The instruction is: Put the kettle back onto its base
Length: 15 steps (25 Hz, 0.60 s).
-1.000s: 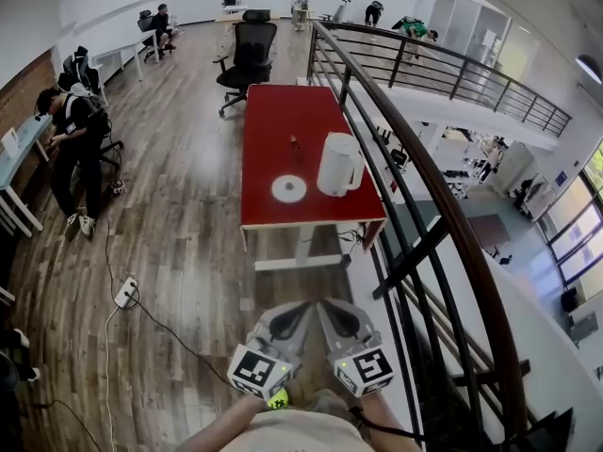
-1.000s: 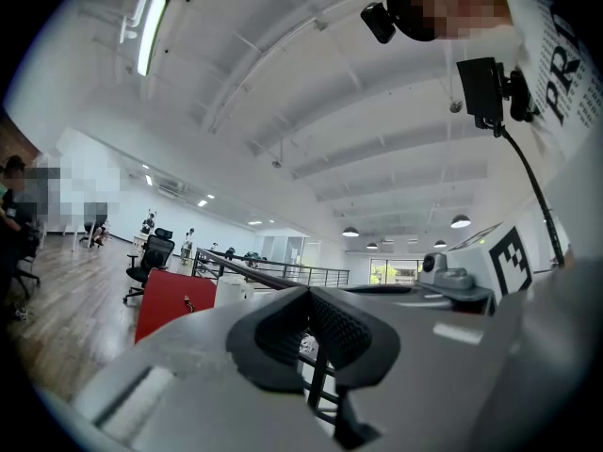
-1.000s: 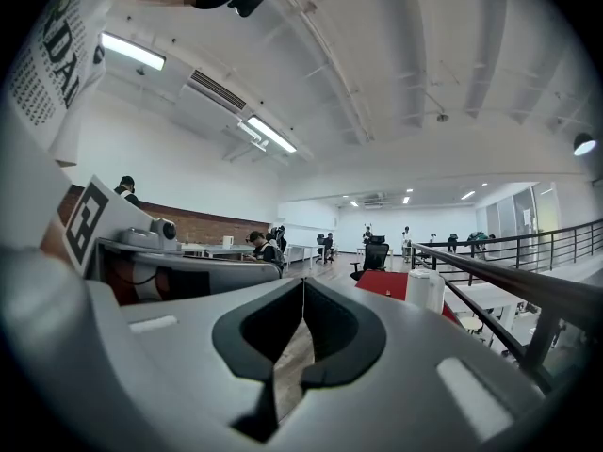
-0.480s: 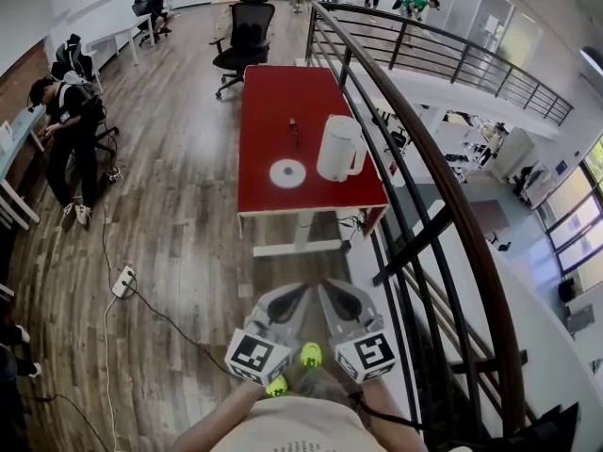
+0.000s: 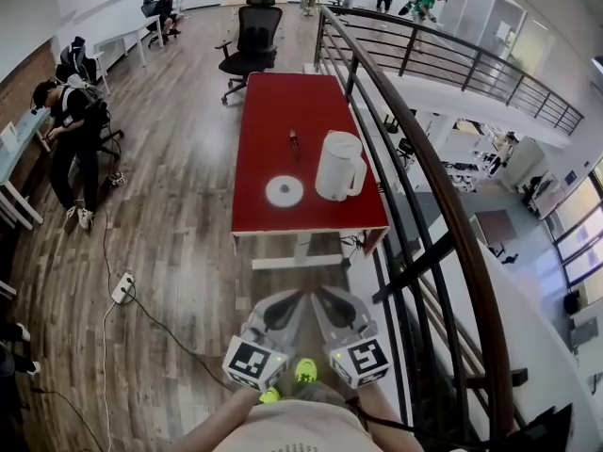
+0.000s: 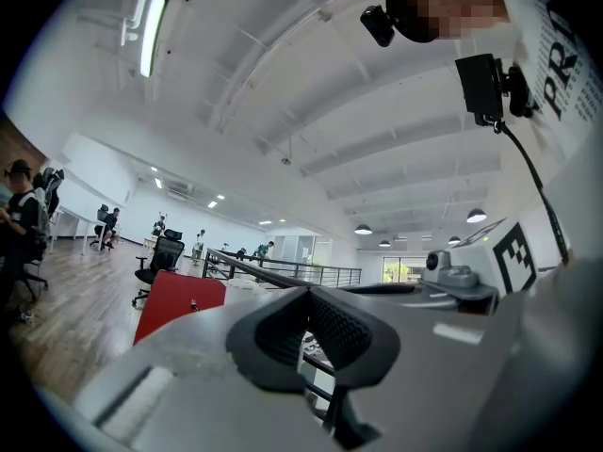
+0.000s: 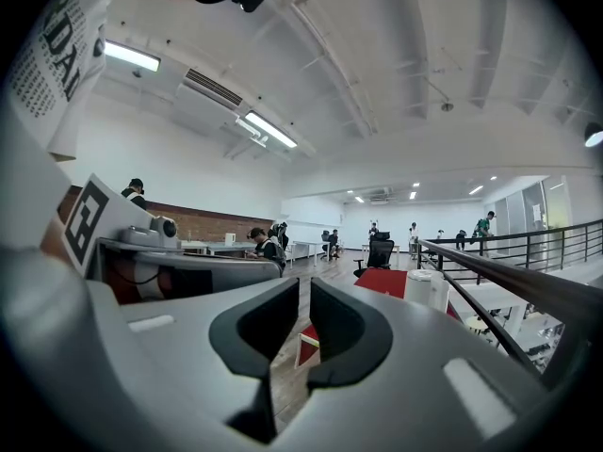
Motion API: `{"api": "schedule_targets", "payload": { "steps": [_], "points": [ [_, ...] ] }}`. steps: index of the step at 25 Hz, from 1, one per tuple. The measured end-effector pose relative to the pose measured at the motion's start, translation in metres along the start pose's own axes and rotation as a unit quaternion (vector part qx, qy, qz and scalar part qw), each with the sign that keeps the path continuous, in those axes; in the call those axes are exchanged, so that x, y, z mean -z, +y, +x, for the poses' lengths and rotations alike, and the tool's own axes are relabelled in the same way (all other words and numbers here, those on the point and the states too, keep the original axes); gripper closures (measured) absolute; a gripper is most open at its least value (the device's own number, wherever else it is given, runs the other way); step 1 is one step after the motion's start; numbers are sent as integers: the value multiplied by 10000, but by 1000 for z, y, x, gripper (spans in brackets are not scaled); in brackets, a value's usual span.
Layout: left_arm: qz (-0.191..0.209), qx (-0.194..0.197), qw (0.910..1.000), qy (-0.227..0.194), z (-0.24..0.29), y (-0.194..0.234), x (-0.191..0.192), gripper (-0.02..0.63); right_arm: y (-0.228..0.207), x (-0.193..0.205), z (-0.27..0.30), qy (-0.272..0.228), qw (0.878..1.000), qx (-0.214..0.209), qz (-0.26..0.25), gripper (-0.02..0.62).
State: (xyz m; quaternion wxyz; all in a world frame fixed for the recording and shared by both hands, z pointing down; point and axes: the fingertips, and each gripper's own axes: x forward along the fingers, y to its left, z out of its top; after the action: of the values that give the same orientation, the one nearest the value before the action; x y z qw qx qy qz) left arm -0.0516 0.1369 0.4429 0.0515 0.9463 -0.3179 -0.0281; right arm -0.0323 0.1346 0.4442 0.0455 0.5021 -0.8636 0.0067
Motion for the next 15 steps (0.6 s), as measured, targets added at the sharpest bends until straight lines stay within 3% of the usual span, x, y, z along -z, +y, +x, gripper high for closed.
{"api": "schedule_targets", "payload": {
  "steps": [15],
  "points": [
    [-7, -355, 9994, 25, 78, 22, 15, 614, -86, 15, 25, 134, 9995, -298, -52, 565]
  ]
}}
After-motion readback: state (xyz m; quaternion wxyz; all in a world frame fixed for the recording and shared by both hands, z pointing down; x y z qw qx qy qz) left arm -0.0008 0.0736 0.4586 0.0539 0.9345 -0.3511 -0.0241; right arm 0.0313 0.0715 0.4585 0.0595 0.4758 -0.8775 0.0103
